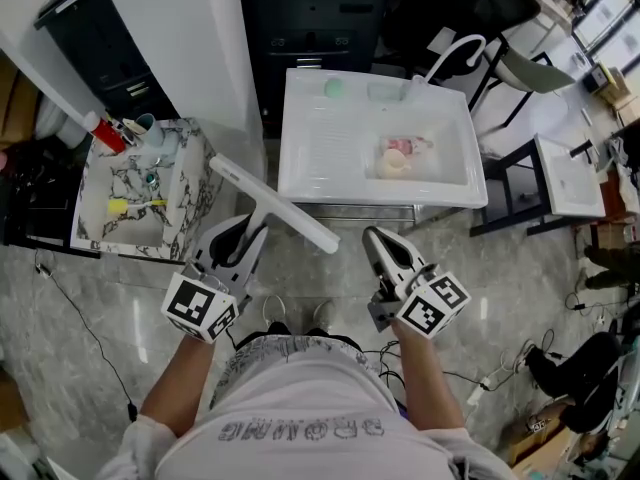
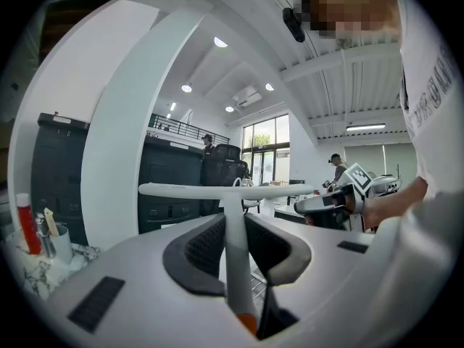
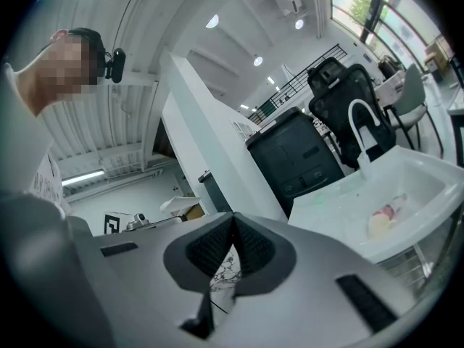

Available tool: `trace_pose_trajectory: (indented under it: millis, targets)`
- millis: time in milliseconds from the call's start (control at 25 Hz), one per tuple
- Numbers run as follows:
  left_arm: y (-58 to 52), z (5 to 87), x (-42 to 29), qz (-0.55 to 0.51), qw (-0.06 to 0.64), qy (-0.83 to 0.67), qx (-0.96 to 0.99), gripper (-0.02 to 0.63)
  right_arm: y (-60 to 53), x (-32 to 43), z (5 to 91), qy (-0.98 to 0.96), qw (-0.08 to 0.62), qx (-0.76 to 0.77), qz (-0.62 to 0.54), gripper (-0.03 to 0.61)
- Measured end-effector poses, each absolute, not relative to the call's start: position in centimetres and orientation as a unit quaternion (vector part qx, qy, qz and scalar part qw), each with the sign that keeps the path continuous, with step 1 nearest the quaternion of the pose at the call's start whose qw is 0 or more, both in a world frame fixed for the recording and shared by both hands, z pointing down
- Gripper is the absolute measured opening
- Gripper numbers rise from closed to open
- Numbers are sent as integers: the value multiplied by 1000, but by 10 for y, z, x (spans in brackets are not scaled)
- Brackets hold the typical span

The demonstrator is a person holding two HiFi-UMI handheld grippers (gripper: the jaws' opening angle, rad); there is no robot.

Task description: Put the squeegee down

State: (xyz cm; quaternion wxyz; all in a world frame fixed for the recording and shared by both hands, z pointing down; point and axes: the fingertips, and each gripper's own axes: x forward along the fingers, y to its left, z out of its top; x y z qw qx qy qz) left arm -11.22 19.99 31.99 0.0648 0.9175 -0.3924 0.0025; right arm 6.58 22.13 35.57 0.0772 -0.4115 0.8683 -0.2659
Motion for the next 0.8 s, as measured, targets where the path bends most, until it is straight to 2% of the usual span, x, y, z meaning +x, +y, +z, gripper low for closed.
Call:
trace_pose_trajectory:
  millis: [800]
  targets:
    - [226, 322, -79, 10, 64, -410, 910, 97, 239, 98, 360, 875, 74, -395, -271, 8]
